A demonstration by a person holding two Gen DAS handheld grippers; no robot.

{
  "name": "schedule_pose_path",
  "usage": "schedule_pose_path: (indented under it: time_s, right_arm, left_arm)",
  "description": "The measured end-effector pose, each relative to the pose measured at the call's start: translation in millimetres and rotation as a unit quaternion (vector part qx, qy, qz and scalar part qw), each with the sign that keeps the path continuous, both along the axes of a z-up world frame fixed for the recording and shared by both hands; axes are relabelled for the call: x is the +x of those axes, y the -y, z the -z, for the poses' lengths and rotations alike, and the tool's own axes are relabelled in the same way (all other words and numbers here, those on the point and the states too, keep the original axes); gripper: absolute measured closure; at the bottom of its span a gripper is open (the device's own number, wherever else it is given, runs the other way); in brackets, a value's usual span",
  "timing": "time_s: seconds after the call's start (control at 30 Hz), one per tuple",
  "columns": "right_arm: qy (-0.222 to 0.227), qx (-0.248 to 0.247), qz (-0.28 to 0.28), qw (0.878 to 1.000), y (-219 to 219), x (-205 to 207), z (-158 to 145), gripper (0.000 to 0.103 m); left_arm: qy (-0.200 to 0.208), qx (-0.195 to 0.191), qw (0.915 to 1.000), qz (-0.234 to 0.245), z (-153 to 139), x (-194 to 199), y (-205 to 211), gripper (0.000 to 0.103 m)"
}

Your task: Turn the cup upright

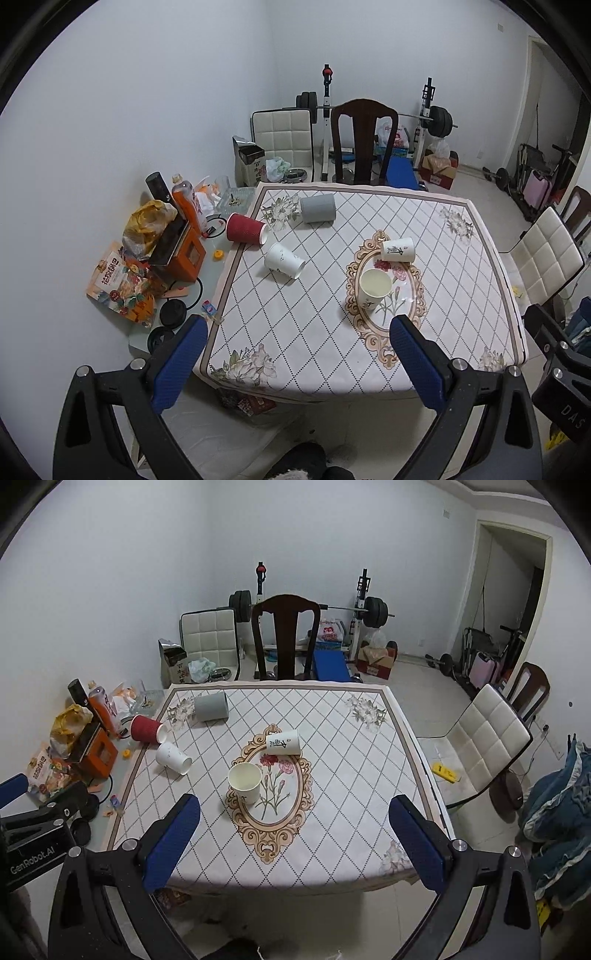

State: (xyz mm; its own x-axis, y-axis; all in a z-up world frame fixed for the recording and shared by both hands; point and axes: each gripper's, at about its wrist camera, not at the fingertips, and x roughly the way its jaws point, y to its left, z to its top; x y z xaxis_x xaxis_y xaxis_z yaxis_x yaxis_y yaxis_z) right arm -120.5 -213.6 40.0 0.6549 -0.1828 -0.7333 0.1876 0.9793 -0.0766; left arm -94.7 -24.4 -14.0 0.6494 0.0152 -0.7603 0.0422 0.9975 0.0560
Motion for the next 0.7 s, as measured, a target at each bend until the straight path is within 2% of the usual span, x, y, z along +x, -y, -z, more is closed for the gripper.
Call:
schedule_pose_path:
  time_s: [0.2,0.7]
  right_arm:
    - [0.005,0.001,-0.005,1.0,4.2,-3.5,-7.4,0.0]
    - [-0.007,0.002,-0.016,1.0,1.1,-0.3,-3.9,0.0]
  left_arm:
    - [0.009,0.008,0.9998,-0.015,-4.8,-6.0,1.5,0.002]
    - [0.002,0.003,0.9998,-0.02,-1.4,-8.8,-1.8,0.0]
